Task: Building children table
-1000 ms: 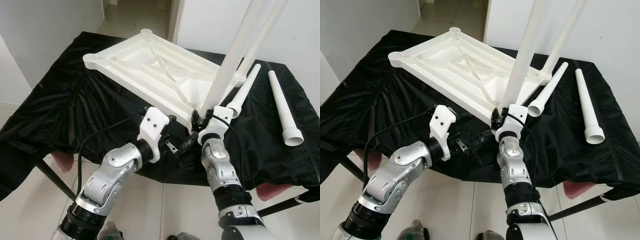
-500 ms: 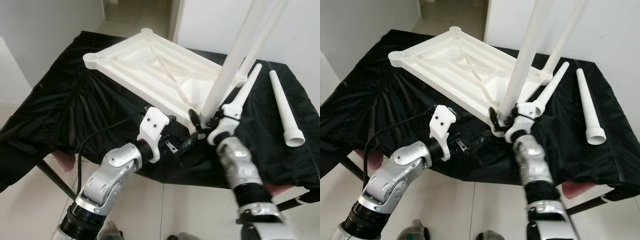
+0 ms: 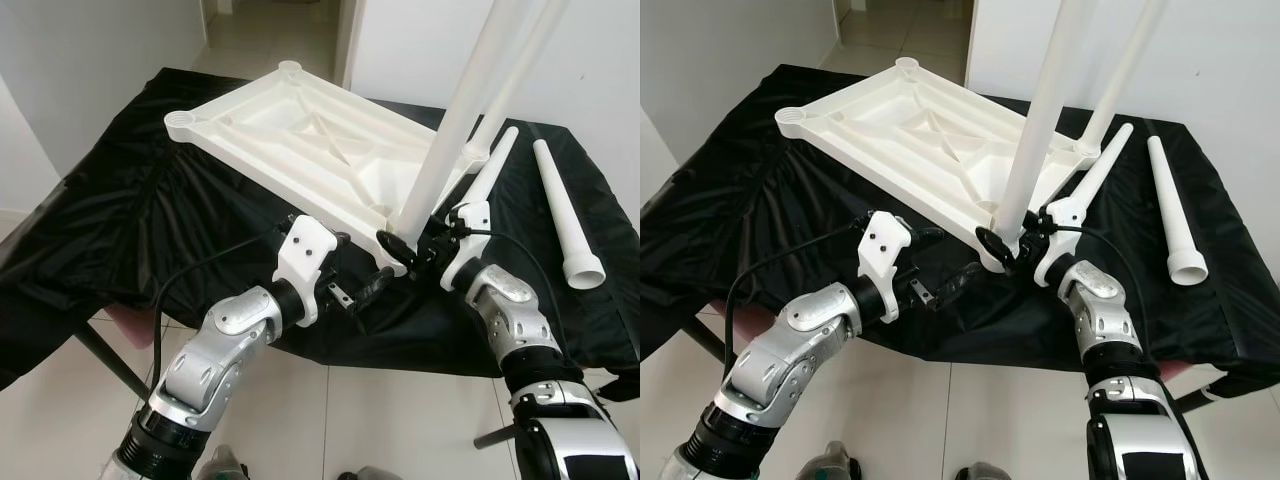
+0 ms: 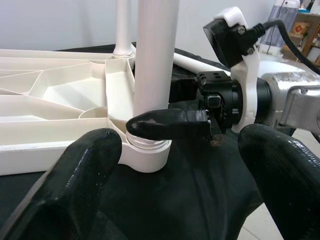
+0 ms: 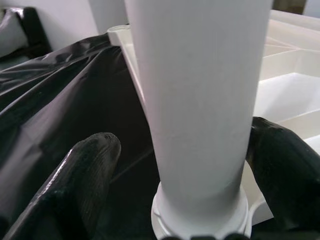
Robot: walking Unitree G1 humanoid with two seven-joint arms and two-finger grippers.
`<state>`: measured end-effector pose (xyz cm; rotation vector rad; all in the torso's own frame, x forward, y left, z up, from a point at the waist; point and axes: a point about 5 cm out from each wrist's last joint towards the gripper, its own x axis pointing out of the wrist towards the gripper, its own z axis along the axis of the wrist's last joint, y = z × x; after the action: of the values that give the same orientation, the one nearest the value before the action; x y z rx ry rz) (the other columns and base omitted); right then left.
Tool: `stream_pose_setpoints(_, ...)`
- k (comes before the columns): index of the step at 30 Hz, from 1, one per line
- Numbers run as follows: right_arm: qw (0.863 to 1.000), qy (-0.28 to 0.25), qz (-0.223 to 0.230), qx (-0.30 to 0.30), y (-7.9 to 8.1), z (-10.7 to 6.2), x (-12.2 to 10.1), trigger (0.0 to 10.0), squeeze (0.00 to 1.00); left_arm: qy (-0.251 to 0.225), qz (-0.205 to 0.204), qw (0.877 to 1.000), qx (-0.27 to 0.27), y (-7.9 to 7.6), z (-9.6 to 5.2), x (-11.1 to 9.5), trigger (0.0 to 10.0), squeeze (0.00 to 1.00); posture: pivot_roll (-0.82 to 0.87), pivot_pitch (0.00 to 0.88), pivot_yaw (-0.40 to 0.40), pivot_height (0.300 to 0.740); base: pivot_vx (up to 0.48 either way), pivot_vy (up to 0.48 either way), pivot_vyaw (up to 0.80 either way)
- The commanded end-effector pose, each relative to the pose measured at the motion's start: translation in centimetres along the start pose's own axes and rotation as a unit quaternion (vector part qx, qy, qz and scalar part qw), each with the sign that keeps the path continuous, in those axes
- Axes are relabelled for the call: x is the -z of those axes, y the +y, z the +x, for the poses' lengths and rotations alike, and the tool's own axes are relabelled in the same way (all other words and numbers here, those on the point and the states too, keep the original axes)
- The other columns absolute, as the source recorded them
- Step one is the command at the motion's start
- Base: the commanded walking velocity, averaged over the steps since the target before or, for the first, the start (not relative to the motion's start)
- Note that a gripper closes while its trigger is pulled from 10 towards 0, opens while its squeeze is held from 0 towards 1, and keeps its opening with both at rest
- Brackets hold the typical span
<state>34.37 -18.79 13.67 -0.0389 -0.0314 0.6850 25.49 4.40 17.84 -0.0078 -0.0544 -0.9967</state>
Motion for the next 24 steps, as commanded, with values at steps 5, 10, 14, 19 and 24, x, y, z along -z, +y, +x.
stream_pose_setpoints(5,0.999,0.016,-0.022,-0.019,-0.58,0.12,-0.02,10.0,0.00,-0.001,0.001,1.000,0.019,-0.39,-0.06,-0.19,10.0,0.00,0.11,0.000,-0.025,0.740,0.000,0.000,0.00)
stream_pose_setpoints(10,1.000,0.020,-0.019,-0.011,-0.89,0.44,-0.05,8.5,0.00,-0.001,0.001,1.000,0.020,-0.44,0.00,-0.23,10.0,0.00,0.11,0.000,-0.028,0.740,0.000,0.000,0.00)
stream_pose_setpoints(14,0.999,0.028,-0.015,-0.009,-0.93,0.55,0.11,3.8,0.00,-0.001,0.001,1.000,0.019,-0.44,0.01,-0.25,10.0,0.00,0.11,0.000,-0.030,0.740,0.000,0.000,0.00)
stream_pose_setpoints(19,0.999,0.042,-0.014,-0.011,-0.89,0.51,0.58,1.5,0.00,-0.002,0.001,1.000,0.015,-0.43,0.03,-0.29,10.0,0.00,0.11,0.000,-0.036,0.740,0.000,0.000,0.00)
stream_pose_setpoints(24,0.999,0.041,-0.004,-0.018,-0.95,0.27,0.83,0.0,0.00,-0.004,0.000,1.000,0.013,-0.39,0.12,-0.34,10.0,0.00,0.11,0.004,-0.041,0.740,0.000,0.000,0.00)
